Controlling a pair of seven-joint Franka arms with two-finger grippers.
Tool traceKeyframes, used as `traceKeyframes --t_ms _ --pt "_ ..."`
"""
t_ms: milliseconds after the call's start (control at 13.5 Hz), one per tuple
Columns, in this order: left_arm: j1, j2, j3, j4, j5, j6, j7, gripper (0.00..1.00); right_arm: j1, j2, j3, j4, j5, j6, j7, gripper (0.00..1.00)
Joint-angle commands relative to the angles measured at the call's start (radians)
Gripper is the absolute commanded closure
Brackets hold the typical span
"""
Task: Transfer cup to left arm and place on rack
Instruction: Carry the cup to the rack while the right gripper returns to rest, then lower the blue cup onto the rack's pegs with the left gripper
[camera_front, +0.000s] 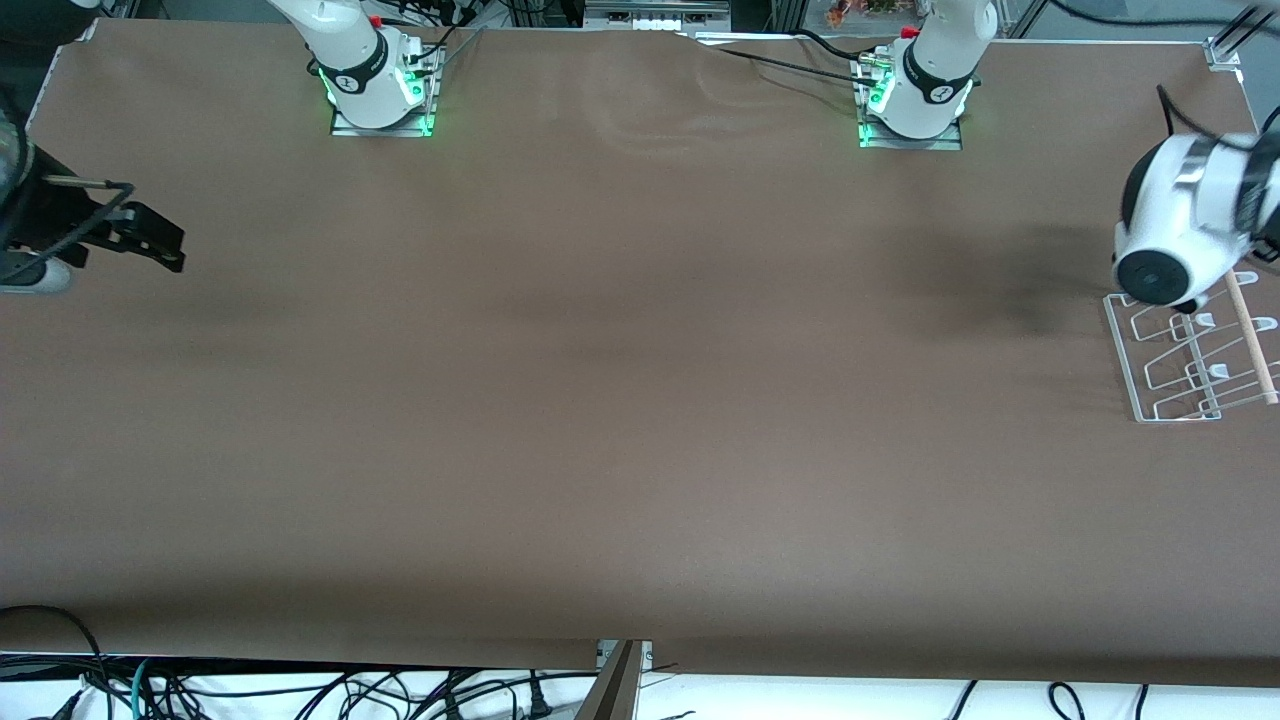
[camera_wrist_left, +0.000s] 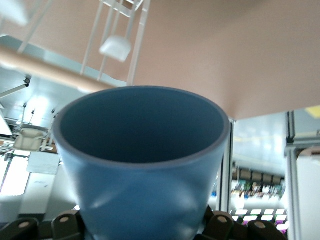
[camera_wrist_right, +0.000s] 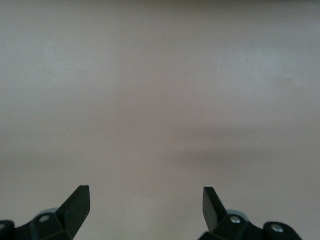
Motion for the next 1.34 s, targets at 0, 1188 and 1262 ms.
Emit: traceKeyframes --t_ms 0,1188,1262 --pt "-0.018 0.046 -0.003 0.031 0.095 -0.062 0.023 1.0 -0.008 -0.029 0.007 -0.029 -0.01 -0.011 -0.028 0.0" --pt "-0.026 0.161 0.013 0.041 0.319 -0.064 0.006 1.0 -0.005 0.0 0.007 0.016 -0.001 -0.034 -0.024 0.0" --pt "-0.024 0.164 0.014 0.041 0.323 -0.064 0.006 1.0 -0.003 0.0 0.006 0.016 -0.001 -0.033 -0.024 0.0"
